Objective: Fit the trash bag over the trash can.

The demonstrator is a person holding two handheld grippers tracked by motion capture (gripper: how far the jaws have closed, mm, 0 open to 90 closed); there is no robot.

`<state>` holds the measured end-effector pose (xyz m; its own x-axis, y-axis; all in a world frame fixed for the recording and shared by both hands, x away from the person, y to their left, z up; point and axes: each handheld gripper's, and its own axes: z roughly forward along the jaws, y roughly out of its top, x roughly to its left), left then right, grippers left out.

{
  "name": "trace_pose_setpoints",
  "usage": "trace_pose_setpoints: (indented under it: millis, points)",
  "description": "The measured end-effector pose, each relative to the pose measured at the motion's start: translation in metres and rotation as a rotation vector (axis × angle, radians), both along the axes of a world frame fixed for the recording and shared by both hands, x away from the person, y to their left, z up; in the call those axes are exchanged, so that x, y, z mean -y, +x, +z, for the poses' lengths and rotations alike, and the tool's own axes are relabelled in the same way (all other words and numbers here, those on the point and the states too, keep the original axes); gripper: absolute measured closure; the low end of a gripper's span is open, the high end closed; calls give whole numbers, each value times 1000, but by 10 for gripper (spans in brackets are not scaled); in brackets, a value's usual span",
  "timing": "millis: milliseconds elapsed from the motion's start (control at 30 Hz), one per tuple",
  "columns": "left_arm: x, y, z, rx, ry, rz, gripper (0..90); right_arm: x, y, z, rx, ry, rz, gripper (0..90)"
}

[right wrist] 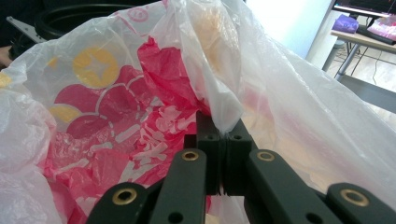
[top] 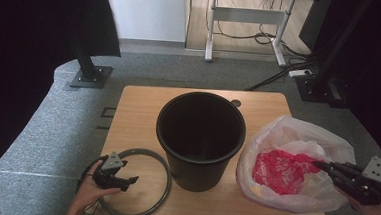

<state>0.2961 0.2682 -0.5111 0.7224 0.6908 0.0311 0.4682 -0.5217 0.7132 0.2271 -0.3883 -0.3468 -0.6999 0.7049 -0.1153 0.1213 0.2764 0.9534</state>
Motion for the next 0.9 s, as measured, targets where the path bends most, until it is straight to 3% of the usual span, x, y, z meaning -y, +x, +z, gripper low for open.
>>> trace_pose_setpoints:
  millis: [900]
  points:
    - [1,0,0,-4,1,-3,242,-12,2,38,52,24,35,881]
